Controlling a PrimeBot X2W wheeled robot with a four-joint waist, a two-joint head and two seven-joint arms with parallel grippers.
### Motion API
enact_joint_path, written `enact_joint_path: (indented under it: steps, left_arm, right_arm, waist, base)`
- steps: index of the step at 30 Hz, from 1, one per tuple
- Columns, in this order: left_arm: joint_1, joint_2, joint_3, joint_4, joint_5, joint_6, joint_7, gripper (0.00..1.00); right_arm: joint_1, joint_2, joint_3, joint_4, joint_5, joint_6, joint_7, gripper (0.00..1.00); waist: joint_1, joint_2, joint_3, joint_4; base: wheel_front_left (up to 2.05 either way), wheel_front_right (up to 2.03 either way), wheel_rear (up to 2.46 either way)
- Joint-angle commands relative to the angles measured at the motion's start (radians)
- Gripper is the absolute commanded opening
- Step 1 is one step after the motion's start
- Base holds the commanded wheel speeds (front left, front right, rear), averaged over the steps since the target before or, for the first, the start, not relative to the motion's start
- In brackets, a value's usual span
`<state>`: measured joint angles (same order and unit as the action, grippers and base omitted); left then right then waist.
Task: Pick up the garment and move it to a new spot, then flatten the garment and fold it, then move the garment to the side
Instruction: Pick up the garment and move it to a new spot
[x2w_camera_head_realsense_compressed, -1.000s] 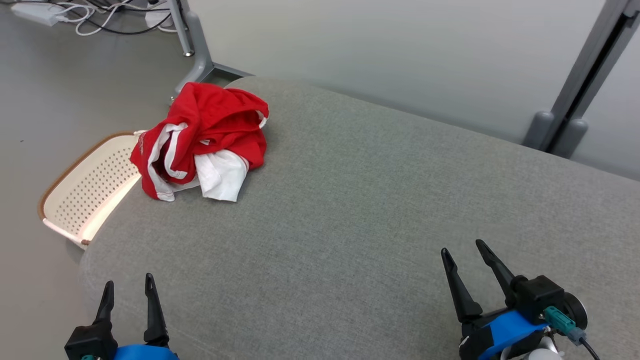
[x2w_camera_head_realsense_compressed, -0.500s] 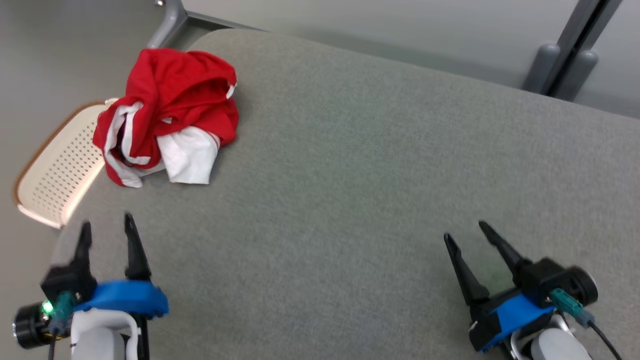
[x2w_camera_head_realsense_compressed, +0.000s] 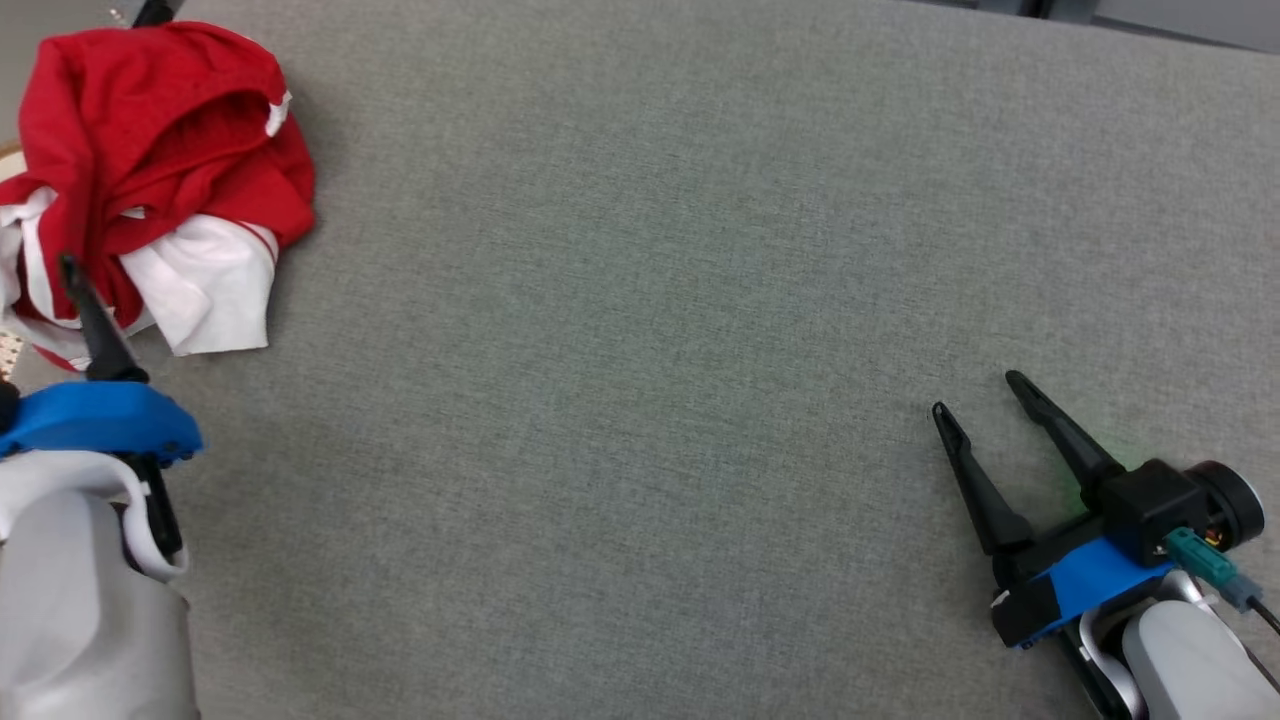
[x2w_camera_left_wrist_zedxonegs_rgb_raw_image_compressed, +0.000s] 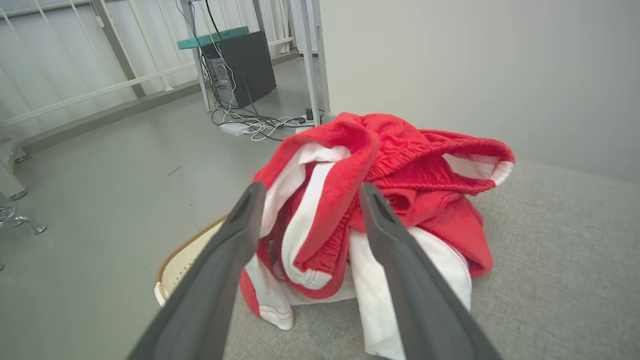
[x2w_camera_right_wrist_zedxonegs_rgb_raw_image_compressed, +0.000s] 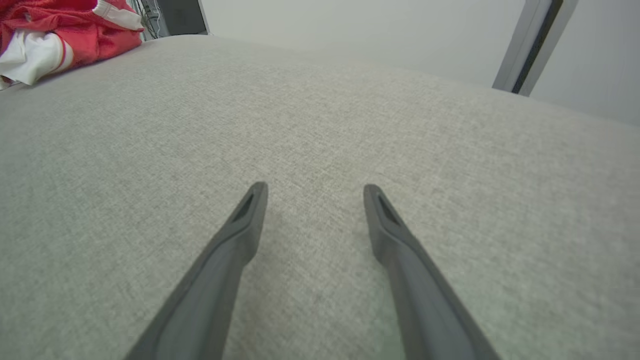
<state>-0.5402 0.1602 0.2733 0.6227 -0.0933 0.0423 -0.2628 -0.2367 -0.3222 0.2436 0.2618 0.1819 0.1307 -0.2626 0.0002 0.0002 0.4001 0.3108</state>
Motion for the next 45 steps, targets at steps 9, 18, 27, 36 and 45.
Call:
enact_joint_path:
  steps: [9,18,27,36,45]
  left_arm:
    - [-0.107,0.083,0.024,0.133,0.005,0.000,-0.003,1.00]
    - [-0.172,0.106,0.040,0.202,-0.004,0.022,-0.003,0.00]
    - [-0.194,0.074,-0.014,0.058,0.020,-0.032,-0.003,0.00]
    - [-0.254,0.008,-0.187,-0.081,0.099,-0.108,-0.003,0.00]
    - [-0.259,-0.098,-0.363,-0.142,0.052,-0.151,-0.003,0.00]
  right_arm:
    - [-0.015,-0.048,-0.010,-0.008,0.018,0.000,0.000,1.00]
    - [-0.014,-0.039,-0.021,-0.004,0.027,-0.001,0.003,1.00]
    - [-0.011,0.007,-0.036,0.011,0.030,0.000,-0.001,1.00]
    - [-0.012,0.099,-0.036,0.036,0.037,0.000,-0.002,1.00]
    - [0.016,0.166,-0.061,0.058,0.037,0.000,-0.002,1.00]
  waist:
    - [-0.0002,-0.0002,0.071,-0.054]
    - [-0.0002,-0.0002,0.090,-0.080]
    - [-0.0002,-0.0002,0.024,-0.097]
    - [-0.0002,-0.0002,-0.085,-0.198]
    - [-0.0002,-0.0002,-0.147,-0.339]
  base:
    - [0.00,0.00,0.00]
    - [0.00,0.00,0.00]
    - [0.00,0.00,0.00]
    - [0.00,0.00,0.00]
    - [0.00,0.00,0.00]
